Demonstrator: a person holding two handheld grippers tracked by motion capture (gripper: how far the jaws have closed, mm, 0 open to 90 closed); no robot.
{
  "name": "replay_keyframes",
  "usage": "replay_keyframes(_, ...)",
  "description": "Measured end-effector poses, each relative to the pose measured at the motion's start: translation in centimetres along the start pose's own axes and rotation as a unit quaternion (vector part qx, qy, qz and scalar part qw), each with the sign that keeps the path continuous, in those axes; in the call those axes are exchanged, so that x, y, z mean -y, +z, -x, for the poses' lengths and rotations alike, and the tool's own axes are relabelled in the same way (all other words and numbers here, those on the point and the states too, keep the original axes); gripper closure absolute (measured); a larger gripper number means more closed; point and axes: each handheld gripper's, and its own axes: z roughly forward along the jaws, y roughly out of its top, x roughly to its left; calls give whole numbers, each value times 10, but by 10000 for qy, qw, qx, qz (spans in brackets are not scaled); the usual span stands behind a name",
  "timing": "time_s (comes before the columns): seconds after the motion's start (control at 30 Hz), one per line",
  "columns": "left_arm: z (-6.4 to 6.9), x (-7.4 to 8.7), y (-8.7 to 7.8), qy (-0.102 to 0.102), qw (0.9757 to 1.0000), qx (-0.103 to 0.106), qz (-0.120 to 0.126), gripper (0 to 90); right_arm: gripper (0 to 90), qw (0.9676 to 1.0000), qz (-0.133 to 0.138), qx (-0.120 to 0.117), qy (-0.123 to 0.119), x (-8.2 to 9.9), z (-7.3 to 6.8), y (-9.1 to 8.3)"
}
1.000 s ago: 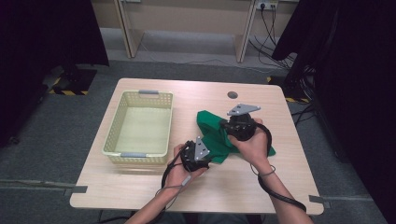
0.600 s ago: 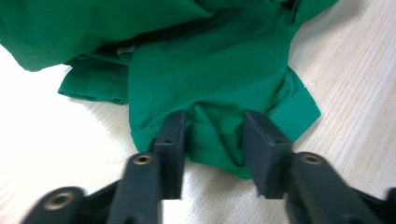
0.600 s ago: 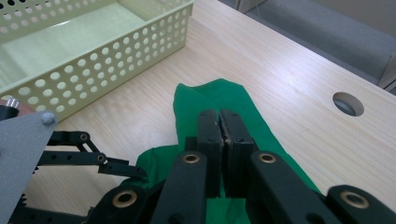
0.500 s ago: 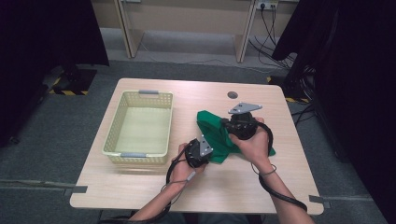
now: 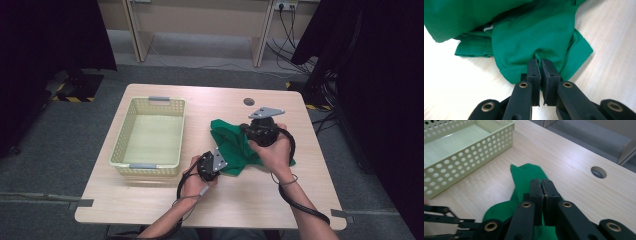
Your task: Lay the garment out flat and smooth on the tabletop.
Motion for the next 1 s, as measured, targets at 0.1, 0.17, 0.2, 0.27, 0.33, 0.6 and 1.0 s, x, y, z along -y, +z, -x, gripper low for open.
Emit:
replay_keyframes(0.1,1,4,-10,65,9999,-17,75,851,880,9999,3,102,101,0,8,-1)
replay_keyframes(0.17,2,6,-17,113,9999,-18,97,852,881,9997,13,157,169,1,13,-3)
replay_keyframes(0.2,2,7,-20,140,9998,-13,110,852,881,9996,8,185,208,1,15,-3)
replay_keyframes(0.27,3,7,-23,157,9998,-9,140,851,881,9994,12,218,268,2,20,-4)
replay_keyframes(0.33,4,9,-32,203,9996,-3,198,852,881,9991,22,264,330,3,25,-5)
replay_keyframes(0.6,8,14,-52,305,9990,28,318,852,881,9972,73,458,593,4,43,-10)
replay_keyframes(1.0,8,21,-70,338,9987,-22,388,852,881,9934,12,737,874,13,62,-11)
